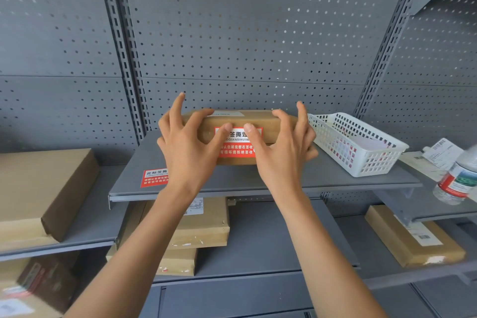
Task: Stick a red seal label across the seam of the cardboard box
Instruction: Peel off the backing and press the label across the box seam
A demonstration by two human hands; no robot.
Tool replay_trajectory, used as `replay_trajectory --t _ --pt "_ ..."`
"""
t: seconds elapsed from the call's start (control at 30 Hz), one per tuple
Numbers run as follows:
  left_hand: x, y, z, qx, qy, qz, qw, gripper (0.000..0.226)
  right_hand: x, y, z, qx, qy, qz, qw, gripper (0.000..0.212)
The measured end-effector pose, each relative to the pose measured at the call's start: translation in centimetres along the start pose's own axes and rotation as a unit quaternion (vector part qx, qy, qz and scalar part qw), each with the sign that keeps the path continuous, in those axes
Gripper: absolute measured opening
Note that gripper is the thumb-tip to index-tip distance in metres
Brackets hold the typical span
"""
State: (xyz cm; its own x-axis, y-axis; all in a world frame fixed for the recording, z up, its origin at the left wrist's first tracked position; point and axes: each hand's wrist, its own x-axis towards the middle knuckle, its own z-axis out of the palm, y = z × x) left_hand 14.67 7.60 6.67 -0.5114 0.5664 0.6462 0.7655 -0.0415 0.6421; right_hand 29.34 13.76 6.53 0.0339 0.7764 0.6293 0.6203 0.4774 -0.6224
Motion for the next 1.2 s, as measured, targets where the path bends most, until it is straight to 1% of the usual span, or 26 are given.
replay_trajectory --t 0.1,0.23,0.4,0.5,0.6,0.7,0.77,0.87,1.03,1.2 --pt "0.1 0.0 -0.3 -0.007 -0.008 0.003 1.000 0.044 0.3 0.0 -0.4 0.014 -0.019 0.004 1.000 0.058" --pt "0.2 0.2 -0.5 -0.019 -0.013 0.008 1.000 0.045 0.8 0.1 -1.1 0.022 -0.034 0.002 0.999 0.046" --pt "0.4 0.5 -0.9 -0.019 -0.015 0.011 1.000 0.043 1.1 0.0 -1.6 0.024 -0.045 -0.008 0.999 0.041" --pt "0.7 0.8 -1.4 -0.023 -0.020 0.013 0.999 0.040 1.4 -0.3 -1.9 0.022 -0.037 -0.009 0.999 0.037" --pt "1.0 1.3 -1.9 -0.022 -0.022 0.021 0.999 0.042 1.6 -0.7 -2.2 0.016 -0.037 -0.015 0.999 0.041" --pt "1.3 1.8 -2.3 0.001 -0.026 0.035 0.999 0.060 1.7 -1.1 -2.4 -0.004 -0.049 -0.030 0.998 0.061" --pt "1.5 1.8 -2.3 0.021 -0.026 0.049 0.998 0.065 1.9 -1.1 -2.5 -0.020 -0.049 -0.044 0.998 0.066" --pt "1.9 1.5 -2.3 0.033 -0.027 0.065 0.997 0.065 2.3 -1.0 -2.7 -0.028 -0.053 -0.054 0.997 0.064" --pt "2.1 1.3 -2.4 0.027 -0.027 0.081 0.996 0.057 2.8 -0.9 -3.0 -0.038 -0.064 -0.063 0.995 0.058" --pt "2.1 1.1 -2.7 0.015 -0.044 0.089 0.995 0.053 2.9 -0.8 -3.2 -0.032 -0.077 -0.066 0.994 0.054"
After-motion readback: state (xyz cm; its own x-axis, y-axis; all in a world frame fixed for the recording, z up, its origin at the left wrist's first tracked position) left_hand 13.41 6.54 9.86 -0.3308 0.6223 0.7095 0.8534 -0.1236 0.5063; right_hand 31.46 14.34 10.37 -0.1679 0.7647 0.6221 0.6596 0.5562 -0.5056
